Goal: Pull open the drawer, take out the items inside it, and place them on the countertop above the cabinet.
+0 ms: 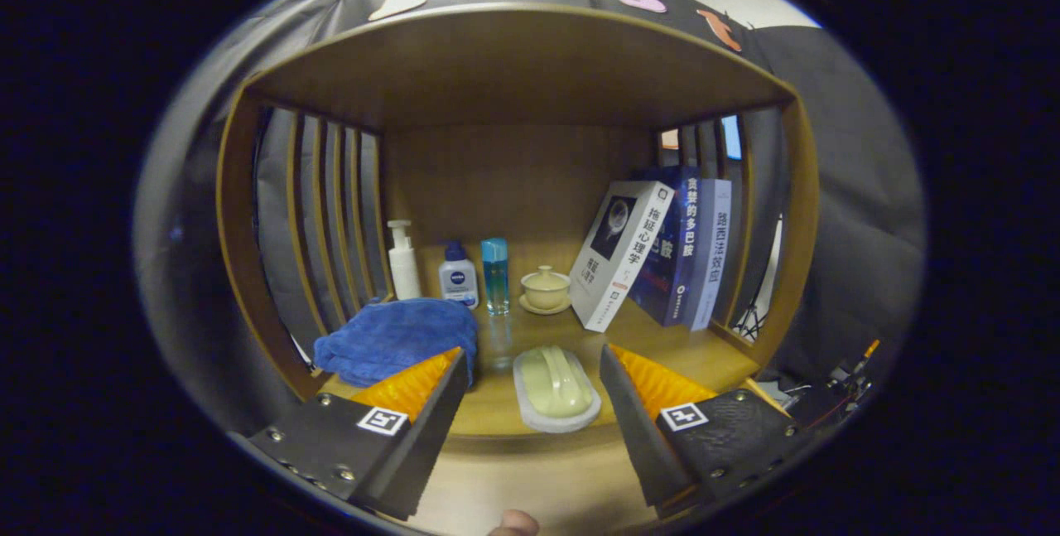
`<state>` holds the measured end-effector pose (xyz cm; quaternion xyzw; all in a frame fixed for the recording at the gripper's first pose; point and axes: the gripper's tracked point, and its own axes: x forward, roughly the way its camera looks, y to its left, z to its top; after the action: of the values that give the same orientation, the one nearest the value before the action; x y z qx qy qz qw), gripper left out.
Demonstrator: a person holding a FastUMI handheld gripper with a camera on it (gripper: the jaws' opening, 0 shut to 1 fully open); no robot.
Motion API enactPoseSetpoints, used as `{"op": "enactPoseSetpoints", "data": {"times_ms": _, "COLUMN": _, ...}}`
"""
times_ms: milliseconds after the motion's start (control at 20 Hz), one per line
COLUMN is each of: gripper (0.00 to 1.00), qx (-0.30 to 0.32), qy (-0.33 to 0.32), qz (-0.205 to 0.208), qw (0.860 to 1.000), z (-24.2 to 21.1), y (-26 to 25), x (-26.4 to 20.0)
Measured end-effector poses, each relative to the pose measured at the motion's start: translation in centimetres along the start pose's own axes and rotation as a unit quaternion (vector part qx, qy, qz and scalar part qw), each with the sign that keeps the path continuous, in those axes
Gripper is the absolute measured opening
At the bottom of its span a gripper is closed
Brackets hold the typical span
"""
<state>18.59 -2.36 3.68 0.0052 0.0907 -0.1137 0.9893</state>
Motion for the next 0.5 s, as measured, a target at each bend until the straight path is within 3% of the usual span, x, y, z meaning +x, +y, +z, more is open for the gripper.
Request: {"op": "enactPoseSetpoints", "data": {"times_ms": 500, "gripper": 0.95, "qx": -0.04, "qy": -0.033, "qz": -0.004, "qw": 0.999, "z": -0.2, "y": -1.9, "x": -10.6}}
